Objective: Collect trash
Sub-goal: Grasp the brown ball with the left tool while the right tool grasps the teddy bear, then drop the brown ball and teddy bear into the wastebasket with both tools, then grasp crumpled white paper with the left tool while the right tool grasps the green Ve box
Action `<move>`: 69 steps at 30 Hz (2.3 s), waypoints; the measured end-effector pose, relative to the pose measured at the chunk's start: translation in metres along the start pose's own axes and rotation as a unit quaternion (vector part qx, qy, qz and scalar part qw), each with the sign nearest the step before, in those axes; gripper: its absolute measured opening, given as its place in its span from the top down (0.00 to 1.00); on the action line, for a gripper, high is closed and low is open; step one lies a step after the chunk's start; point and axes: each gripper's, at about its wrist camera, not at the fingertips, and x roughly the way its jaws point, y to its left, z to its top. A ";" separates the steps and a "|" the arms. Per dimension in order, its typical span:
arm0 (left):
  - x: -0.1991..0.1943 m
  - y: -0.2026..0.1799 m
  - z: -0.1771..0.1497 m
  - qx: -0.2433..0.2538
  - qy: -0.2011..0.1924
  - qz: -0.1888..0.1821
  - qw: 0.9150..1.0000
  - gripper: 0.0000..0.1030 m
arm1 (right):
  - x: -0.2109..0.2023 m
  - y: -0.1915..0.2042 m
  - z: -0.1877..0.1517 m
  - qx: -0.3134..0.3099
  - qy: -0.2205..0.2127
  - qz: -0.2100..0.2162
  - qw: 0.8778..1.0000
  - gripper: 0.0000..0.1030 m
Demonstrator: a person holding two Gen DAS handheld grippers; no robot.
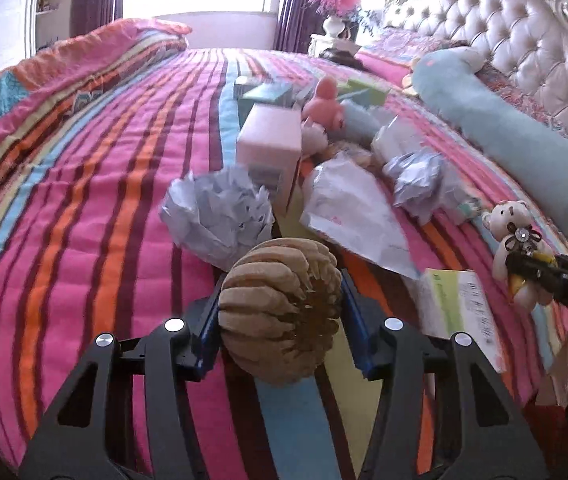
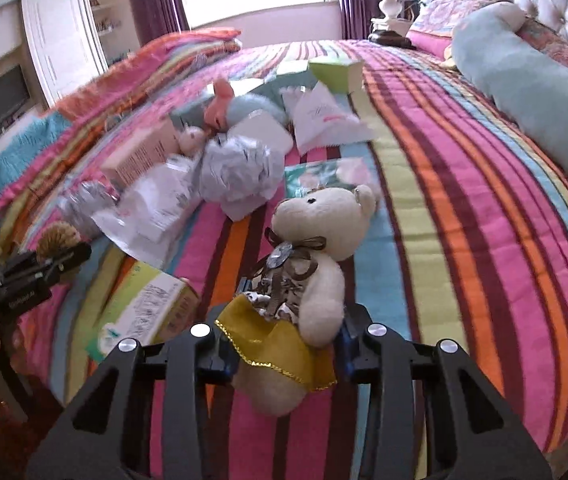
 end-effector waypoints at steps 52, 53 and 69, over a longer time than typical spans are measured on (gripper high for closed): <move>-0.085 0.008 -0.042 0.076 -0.027 0.013 0.997 0.11 | -0.054 0.111 -0.112 -0.036 -0.043 -0.011 0.998 0.27; -0.078 0.012 -0.030 0.068 -0.031 0.013 0.997 0.11 | -0.042 0.117 -0.100 -0.039 -0.048 -0.013 0.998 0.27; 0.053 0.033 0.039 0.065 0.042 0.041 0.996 0.11 | 0.037 0.114 -0.039 -0.016 -0.007 -0.092 0.996 0.27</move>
